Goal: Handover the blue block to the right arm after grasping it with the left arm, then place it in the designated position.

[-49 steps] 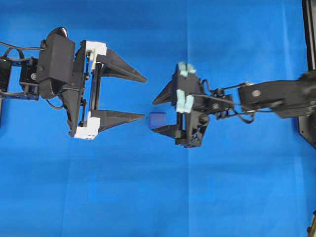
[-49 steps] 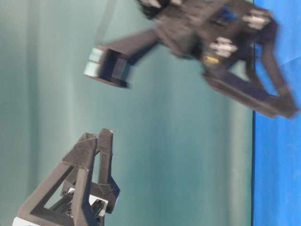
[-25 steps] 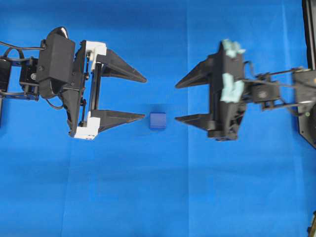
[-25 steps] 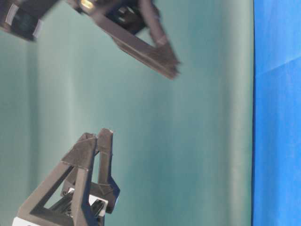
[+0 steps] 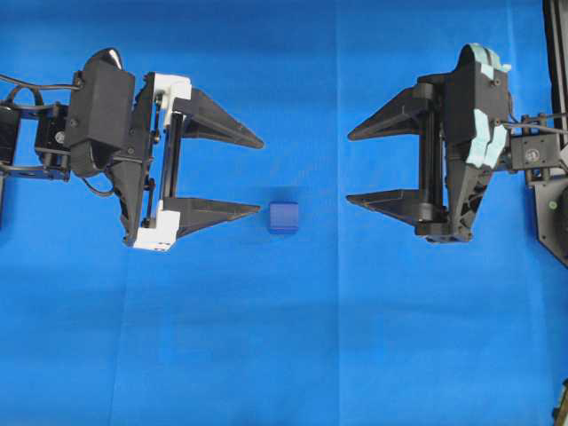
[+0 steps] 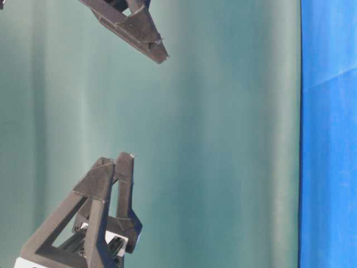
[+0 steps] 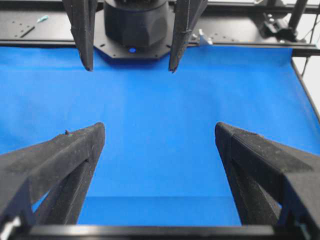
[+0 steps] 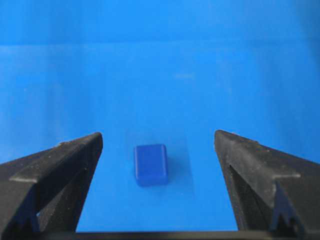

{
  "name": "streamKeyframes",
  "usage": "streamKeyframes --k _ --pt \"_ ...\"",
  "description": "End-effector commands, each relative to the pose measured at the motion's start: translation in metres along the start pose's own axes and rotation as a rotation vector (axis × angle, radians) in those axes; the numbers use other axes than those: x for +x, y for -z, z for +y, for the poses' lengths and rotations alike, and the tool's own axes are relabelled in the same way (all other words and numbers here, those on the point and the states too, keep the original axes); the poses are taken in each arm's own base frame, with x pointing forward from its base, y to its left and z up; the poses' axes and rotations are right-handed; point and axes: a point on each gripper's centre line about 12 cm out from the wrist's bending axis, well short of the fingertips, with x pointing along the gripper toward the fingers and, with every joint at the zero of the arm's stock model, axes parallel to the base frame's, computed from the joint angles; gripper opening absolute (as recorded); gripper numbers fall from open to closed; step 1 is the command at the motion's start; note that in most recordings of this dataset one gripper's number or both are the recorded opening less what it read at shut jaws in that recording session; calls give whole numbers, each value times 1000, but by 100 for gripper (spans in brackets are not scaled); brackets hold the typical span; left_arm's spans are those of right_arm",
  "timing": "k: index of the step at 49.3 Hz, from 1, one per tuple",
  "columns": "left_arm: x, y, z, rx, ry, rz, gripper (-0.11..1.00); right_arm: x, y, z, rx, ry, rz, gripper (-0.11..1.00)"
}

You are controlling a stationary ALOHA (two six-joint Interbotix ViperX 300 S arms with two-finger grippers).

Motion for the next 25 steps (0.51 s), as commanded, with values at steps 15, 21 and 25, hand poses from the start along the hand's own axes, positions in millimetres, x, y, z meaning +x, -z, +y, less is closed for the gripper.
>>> streamKeyframes --k 15,21,25 --pt "-4 -14 -2 1 7 -46 93 -8 -11 4 -37 -26 -72 88" --pt "-4 -15 -2 2 7 -47 93 -18 -17 7 -70 -65 -153 88" --pt "-4 -15 -2 2 7 -49 93 -24 -19 8 -88 -88 -206 88"
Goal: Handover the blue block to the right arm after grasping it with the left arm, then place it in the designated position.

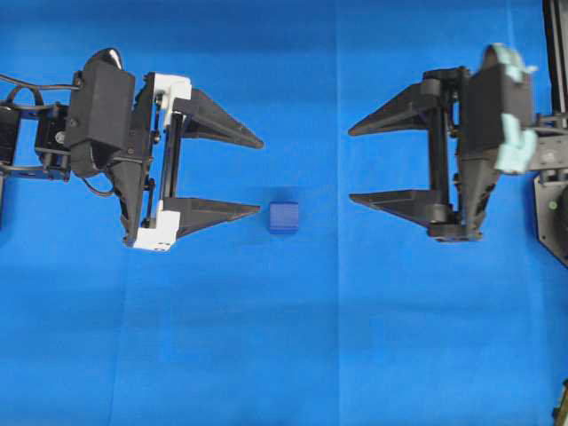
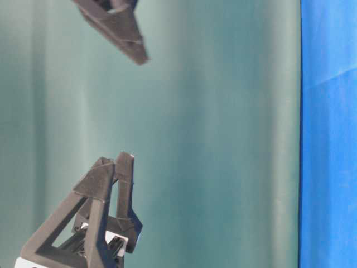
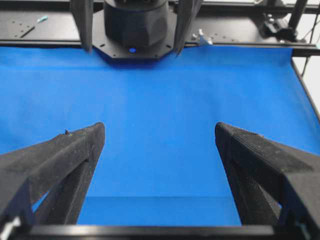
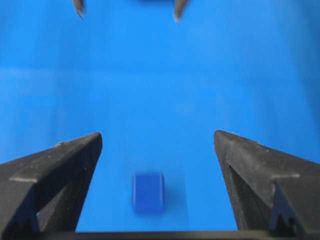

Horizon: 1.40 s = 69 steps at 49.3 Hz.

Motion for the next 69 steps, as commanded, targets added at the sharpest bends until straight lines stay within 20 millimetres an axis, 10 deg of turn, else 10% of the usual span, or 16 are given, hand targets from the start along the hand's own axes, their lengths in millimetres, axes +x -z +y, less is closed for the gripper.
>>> streamKeyframes --k 1,69 --pt "-4 -15 -2 2 5 -47 93 -10 -12 2 -18 -30 -84 88" --pt "-7 -21 -3 5 9 -83 93 -22 13 -11 -34 -109 -256 88"
